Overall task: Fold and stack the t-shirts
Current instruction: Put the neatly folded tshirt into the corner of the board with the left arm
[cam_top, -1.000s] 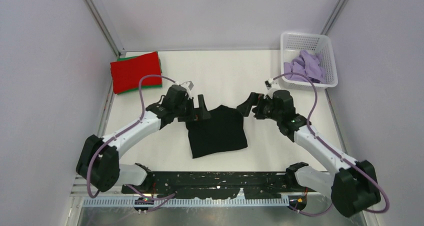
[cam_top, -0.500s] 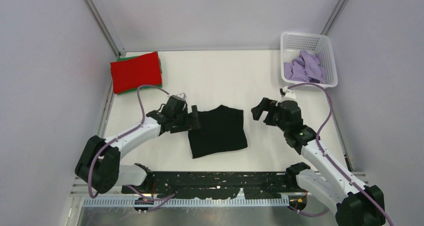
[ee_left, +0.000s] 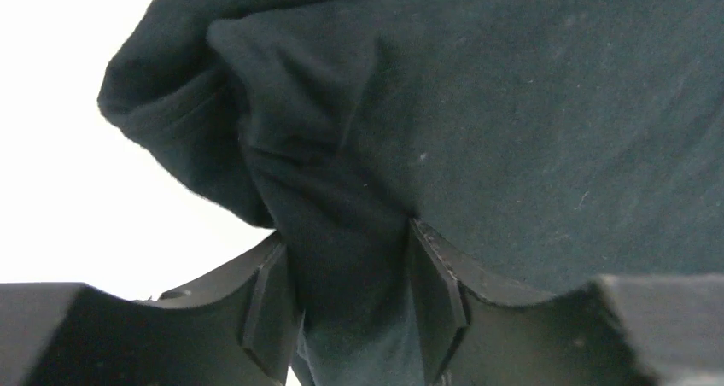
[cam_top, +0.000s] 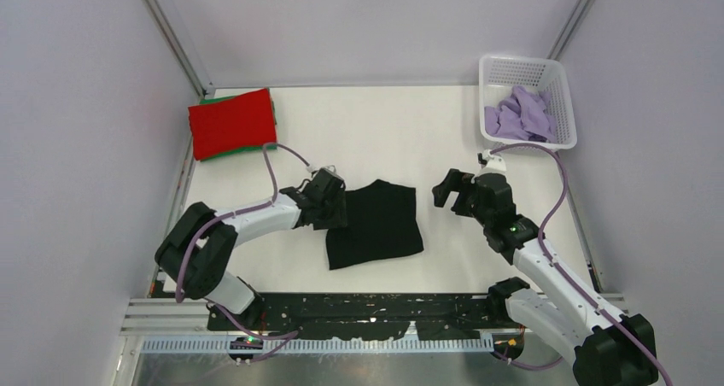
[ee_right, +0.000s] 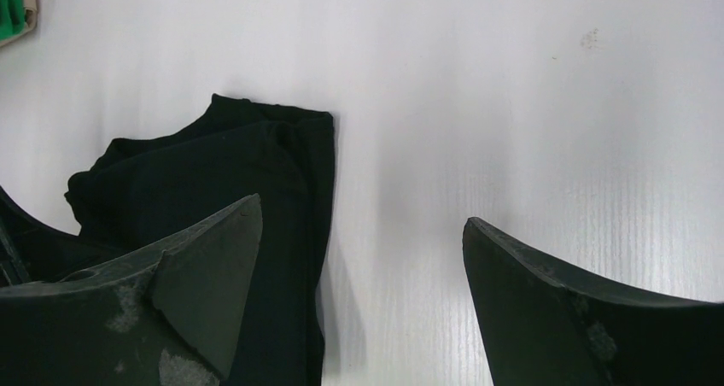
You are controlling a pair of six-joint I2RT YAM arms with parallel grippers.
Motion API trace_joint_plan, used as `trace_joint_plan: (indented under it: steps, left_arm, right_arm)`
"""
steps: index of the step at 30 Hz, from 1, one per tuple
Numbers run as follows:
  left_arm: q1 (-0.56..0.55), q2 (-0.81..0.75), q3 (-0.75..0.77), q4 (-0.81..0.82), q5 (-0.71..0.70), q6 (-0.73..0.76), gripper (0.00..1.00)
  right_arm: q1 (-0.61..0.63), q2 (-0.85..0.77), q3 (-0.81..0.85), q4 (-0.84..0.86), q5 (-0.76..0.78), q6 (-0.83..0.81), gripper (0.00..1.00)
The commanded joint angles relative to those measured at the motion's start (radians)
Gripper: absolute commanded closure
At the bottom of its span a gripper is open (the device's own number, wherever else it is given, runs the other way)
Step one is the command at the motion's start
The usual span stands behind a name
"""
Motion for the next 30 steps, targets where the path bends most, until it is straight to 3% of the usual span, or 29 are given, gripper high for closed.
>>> trace_joint_plan:
  steps: [1,2,4,5,11,17,25,30]
  left_arm:
    - [-0.041,0.106,0.041,-0.089,-0.095,-0.035,0.61]
    - [-0.043,0.127,0.063,-0.104,-0.115,-0.033,0.69]
    - [-0.044,0.169,0.123,-0.150,-0.167,-0.016,0.96]
    - [-0.044,0.185,0.153,-0.184,-0.198,-0.002,1.00]
    - [-0.042,0.228,0.364,-0.356,-0.462,0.117,1.00]
    - [-0.003,0.275,0.562,-0.403,-0.719,0.299,1.00]
    - [0.146,0.355,0.756,-0.264,-0.834,0.633,1.00]
    - [0.250,0.384,0.866,-0.132,-0.812,0.856,1.00]
  right_arm:
    - [-0.003,-0.013,-0.001,0.016,0.043,-0.017,0.05]
    - [-0.003,-0.013,-0.001,0.016,0.044,-0.017,0.05]
    - [-0.003,-0.013,-0.001,0.015,0.046,-0.019,0.05]
    - [-0.003,-0.016,-0.001,0.015,0.047,-0.020,0.05]
    - [-0.003,-0.023,-0.004,0.017,0.051,-0.021,0.04]
    - [-0.002,-0.032,-0.008,0.013,0.060,-0.024,0.04]
    - [-0.003,-0.041,-0.013,0.012,0.093,-0.026,0.04]
    - [-0.003,-0.024,-0.012,0.015,0.111,-0.024,0.04]
